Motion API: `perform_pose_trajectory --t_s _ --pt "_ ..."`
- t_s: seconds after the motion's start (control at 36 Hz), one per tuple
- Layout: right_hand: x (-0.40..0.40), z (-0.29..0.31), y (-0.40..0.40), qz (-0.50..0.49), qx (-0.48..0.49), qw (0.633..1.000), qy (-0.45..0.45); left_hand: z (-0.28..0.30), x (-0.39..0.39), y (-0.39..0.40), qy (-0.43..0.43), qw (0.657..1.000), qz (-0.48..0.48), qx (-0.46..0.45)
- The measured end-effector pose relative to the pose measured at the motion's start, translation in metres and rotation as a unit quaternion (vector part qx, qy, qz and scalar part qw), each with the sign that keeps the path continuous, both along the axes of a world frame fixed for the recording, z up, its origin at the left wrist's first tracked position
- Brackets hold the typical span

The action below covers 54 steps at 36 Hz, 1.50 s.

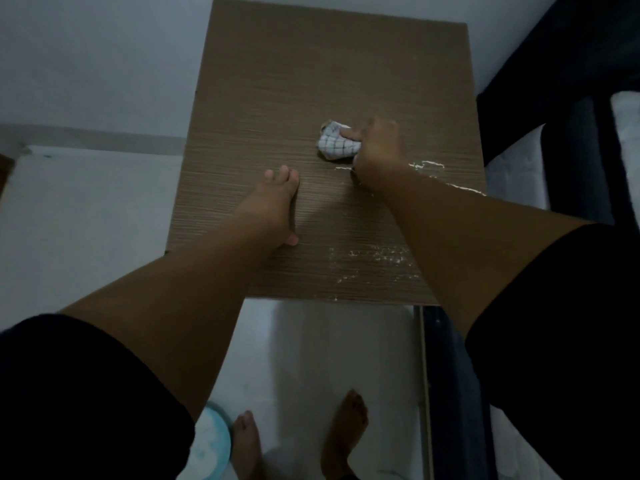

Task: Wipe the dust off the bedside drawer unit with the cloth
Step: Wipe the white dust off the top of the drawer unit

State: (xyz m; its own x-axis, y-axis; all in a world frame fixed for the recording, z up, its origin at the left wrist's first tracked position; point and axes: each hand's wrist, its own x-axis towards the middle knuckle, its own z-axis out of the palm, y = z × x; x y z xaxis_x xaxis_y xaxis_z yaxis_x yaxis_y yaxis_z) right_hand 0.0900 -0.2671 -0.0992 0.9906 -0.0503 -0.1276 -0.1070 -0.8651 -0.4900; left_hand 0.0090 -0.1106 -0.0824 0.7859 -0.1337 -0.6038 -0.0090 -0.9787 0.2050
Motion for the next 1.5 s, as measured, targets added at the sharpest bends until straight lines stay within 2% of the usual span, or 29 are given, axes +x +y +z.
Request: perform_pose_trajectory --t_s 0.08,0.19,0.42,0.58,0.69,0.89,1.03,1.14,1.22,1.33,1.5 --pt "-0.013 0.001 0.000 0.057 0.009 0.998 0.033 0.000 0.000 0.000 -0.003 1.000 -0.003 0.008" --pt "-0.050 -0.005 -0.003 0.097 -0.033 0.995 -0.009 0.002 -0.001 -0.001 -0.007 1.000 -0.005 0.018" --pt "-0.153 0.003 -0.014 0.191 -0.028 0.981 0.009 0.005 -0.012 -0.007 -0.021 0.999 0.000 0.040" --pt "-0.207 0.001 -0.021 0.195 0.009 0.980 0.046 0.008 -0.033 -0.013 0.000 0.999 0.002 0.044" --pt "-0.221 -0.002 -0.025 0.209 0.051 0.976 0.024 0.015 -0.036 -0.018 0.007 0.999 -0.010 0.042" --pt "-0.176 0.014 -0.042 0.132 0.043 0.990 -0.035 0.023 -0.025 -0.044 -0.012 1.000 -0.007 -0.016" --pt "-0.121 0.022 -0.045 0.107 -0.006 0.990 -0.087 0.018 -0.011 -0.067 -0.023 0.997 -0.068 0.031" --pt "-0.086 0.017 -0.048 0.088 0.029 0.985 -0.144 0.019 0.003 -0.076 -0.013 0.999 -0.036 0.029" --pt "-0.058 0.017 -0.050 0.089 0.029 0.988 -0.121 0.016 0.008 -0.079 0.000 1.000 -0.011 0.027" --pt "-0.027 0.017 -0.053 0.126 -0.011 0.988 -0.083 0.013 0.013 -0.078 0.023 0.998 -0.027 0.047" --pt "0.004 0.007 -0.057 0.122 -0.041 0.990 -0.056 0.011 0.016 -0.073 0.035 0.997 -0.042 0.049"
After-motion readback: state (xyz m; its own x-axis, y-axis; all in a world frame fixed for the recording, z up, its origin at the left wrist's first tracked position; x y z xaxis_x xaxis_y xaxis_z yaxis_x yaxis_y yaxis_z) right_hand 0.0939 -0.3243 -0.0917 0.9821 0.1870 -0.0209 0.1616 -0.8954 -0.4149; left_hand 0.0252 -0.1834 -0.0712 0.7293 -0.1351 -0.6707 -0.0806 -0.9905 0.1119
